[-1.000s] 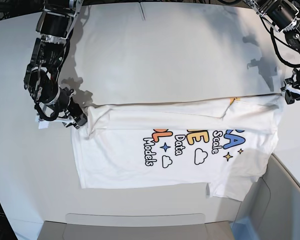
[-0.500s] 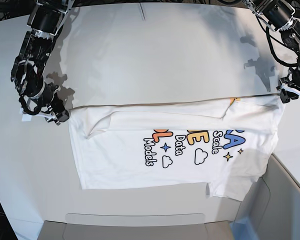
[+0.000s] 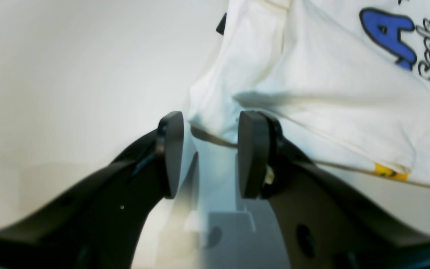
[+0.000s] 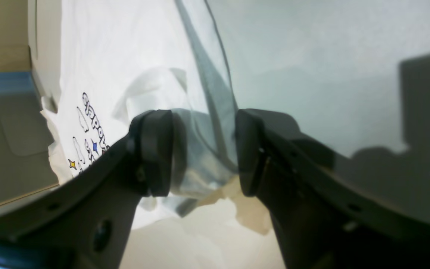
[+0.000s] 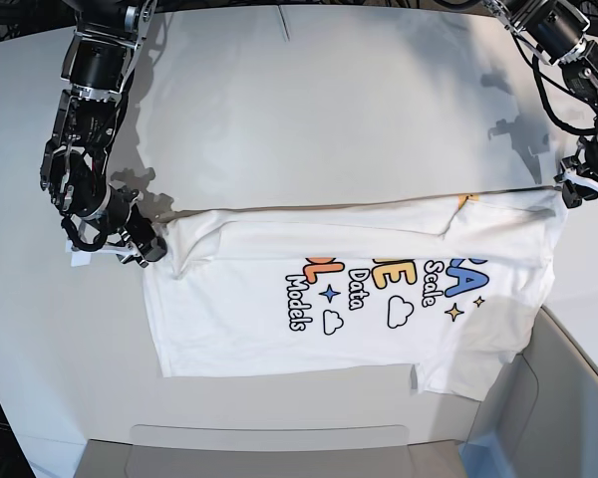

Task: Layout the t-shirt on the table in an organized manner, then fold the t-shirt properly
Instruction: 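Grasp the folded edge ends with the right and left grippers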

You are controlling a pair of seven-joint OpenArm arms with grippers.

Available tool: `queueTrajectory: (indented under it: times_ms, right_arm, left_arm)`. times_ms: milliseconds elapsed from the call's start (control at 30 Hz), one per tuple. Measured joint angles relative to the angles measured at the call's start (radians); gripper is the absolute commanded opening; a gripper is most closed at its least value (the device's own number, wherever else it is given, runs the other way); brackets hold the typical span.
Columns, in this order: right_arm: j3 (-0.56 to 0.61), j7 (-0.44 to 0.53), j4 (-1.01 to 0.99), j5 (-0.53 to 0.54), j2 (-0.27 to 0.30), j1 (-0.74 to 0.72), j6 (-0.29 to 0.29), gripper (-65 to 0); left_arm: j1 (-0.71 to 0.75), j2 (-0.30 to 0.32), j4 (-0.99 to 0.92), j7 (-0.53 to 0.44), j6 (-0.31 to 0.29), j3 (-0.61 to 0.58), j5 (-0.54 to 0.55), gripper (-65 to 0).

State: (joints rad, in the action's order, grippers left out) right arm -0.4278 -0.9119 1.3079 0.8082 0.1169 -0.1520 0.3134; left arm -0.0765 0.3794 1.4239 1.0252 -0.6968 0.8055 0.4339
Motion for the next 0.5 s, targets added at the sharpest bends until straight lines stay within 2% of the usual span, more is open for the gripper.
queueTrajectory:
  times_ms: [67, 167, 267, 400, 500]
  right_arm:
    - [0.000, -0.002, 0.001, 0.000, -0.002, 0.001, 0.000, -37.1]
    - [0.000, -0.004, 0.001, 0.004, 0.000, 0.003, -0.003, -37.1]
    - [0.002, 0.000, 0.014, 0.009, 0.001, 0.015, -0.007, -37.1]
    - [0.002, -0.006, 0.052, 0.011, 0.006, 0.047, -0.007, -37.1]
    - [0.002, -0.008, 0.060, 0.011, 0.007, 0.053, -0.007, -37.1]
  left_arm:
    - [-0.044, 0.002, -0.027, 0.031, 0.000, 0.003, 0.006, -40.2]
    - [-0.134, 0.007, -0.145, 0.134, 0.000, 0.010, 0.004, -40.1]
    - [-0.202, 0.025, -0.293, 0.180, -0.002, 0.082, 0.008, -40.1]
    - [-0.217, 0.085, -0.412, 0.177, 0.000, 0.100, -0.002, -40.1]
    - [-0.211, 0.101, -0.419, 0.131, 0.003, 0.100, -0.006, -40.1]
